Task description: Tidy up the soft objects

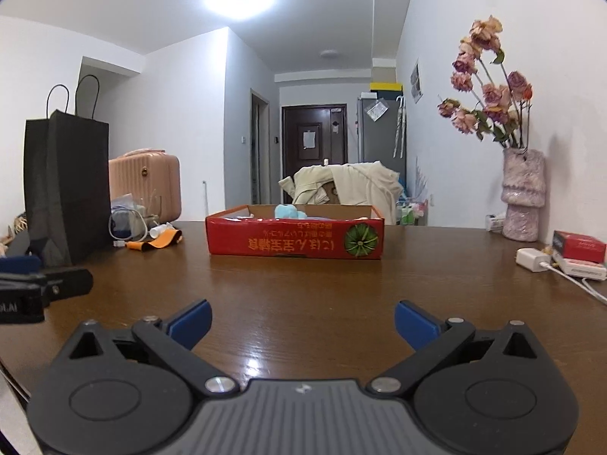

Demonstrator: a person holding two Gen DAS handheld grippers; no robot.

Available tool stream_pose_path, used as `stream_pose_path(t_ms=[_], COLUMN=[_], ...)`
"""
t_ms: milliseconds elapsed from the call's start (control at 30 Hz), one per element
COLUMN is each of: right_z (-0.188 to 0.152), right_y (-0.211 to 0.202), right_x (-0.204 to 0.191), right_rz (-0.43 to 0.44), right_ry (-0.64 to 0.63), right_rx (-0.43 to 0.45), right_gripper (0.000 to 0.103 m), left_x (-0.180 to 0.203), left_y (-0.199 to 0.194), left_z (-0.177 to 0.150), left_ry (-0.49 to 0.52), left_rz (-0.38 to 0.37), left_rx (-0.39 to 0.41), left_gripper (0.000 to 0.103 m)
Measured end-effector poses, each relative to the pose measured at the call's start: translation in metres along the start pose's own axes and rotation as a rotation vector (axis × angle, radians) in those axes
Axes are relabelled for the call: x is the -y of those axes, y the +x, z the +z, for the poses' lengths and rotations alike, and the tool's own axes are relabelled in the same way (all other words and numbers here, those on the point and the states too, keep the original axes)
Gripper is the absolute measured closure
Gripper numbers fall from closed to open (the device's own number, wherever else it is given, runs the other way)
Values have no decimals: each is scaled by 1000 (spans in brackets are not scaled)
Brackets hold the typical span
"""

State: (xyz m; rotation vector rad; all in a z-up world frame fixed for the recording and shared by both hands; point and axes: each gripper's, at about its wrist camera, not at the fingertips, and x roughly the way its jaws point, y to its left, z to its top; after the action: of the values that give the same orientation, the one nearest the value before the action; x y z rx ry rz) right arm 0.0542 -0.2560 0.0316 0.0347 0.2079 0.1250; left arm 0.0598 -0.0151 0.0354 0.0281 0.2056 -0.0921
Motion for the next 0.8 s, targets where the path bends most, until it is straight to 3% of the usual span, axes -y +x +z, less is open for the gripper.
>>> stream_pose_path(t_ms=[267, 800], right_z=[2, 1], right_y=[-13, -4], right_x=[3, 4], right_rz=[18, 15], right_ry=[37, 58], right_rx=[57, 23], right_gripper=[0, 0], left_x=[-4, -4], left_y=[-2, -2], left_z=[3, 1], left_ry=[-17, -17], left_rz=[4, -5], left_rx=[12, 7], left_gripper=[0, 0])
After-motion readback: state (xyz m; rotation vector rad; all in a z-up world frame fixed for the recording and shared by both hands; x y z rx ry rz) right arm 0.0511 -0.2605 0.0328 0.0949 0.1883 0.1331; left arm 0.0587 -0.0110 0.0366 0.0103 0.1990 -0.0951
